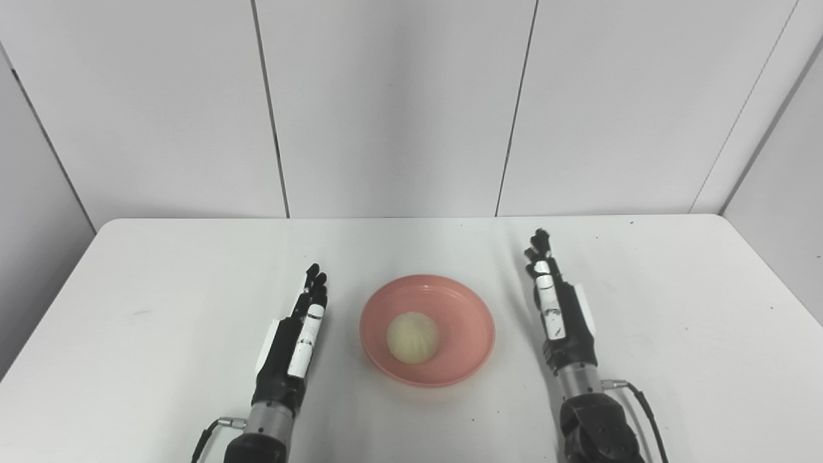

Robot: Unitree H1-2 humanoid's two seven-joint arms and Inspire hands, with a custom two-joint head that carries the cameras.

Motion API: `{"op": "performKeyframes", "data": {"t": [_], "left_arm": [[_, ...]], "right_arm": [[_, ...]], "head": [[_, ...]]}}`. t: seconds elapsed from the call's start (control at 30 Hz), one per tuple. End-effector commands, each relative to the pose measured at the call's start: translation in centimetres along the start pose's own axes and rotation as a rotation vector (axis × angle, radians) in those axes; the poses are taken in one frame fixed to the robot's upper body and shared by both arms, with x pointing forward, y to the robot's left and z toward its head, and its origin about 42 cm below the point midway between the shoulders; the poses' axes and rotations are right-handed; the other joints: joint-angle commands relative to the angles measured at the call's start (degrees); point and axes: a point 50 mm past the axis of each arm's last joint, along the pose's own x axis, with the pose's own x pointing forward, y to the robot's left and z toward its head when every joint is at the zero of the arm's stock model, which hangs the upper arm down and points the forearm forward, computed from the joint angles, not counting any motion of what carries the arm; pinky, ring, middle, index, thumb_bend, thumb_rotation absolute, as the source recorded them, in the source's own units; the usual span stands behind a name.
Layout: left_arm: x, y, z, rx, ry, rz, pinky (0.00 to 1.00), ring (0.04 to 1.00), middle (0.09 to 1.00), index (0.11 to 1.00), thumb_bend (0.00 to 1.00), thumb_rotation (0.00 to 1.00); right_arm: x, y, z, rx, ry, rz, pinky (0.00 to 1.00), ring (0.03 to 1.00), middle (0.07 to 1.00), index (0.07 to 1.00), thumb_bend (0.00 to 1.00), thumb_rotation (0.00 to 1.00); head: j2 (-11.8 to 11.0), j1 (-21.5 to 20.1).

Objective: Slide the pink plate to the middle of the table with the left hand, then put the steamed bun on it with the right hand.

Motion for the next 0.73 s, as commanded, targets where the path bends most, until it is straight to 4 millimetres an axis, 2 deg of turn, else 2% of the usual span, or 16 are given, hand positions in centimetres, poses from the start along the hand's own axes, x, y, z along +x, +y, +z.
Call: {"op": "performKeyframes", "data": {"t": [0.0, 0.17, 0.3, 0.4, 0.53, 0.7], "left_arm": [[-2.9, 0.5, -3.0, 0.005, 0.099, 0.027, 1.0, 1.0, 1.0, 1.0, 0.39, 1.0], [-3.0, 0.6, -3.1, -0.01, 0.119, 0.03, 1.0, 1.0, 1.0, 1.0, 0.4, 1.0], [-2.8, 0.7, -3.4, -0.061, 0.152, 0.017, 1.0, 1.0, 1.0, 1.0, 0.41, 1.0], [-2.7, 0.8, -3.8, -0.113, 0.195, 0.013, 1.0, 1.0, 1.0, 1.0, 0.41, 1.0], [-2.5, 1.0, -3.9, -0.166, 0.229, 0.008, 1.0, 1.0, 1.0, 1.0, 0.36, 1.0], [-2.5, 1.5, -4.1, -0.212, 0.257, 0.001, 1.0, 1.0, 1.0, 1.0, 0.38, 1.0]], "right_arm": [[-1.6, 0.4, -1.5, 0.045, 0.103, 0.007, 1.0, 1.0, 1.0, 1.0, 0.2, 1.0], [-1.7, 0.3, -1.5, 0.088, 0.162, 0.017, 1.0, 1.0, 1.0, 1.0, 0.2, 1.0], [-1.5, 0.3, -1.3, 0.2, 0.262, 0.006, 1.0, 1.0, 1.0, 1.0, 0.24, 1.0], [-1.4, 0.2, -0.9, 0.286, 0.317, 0.017, 1.0, 1.0, 1.0, 1.0, 0.23, 1.0], [-1.4, 0.1, -0.3, 0.303, 0.356, 0.02, 1.0, 1.0, 1.0, 1.0, 0.22, 1.0], [-1.6, 0.4, 0.3, 0.341, 0.39, 0.01, 1.0, 1.0, 1.0, 1.0, 0.22, 1.0]], "head": [[0.1, 0.2], [0.4, 0.6], [0.6, 0.7], [0.6, 1.2], [0.5, 1.8], [0.5, 1.7]]}}
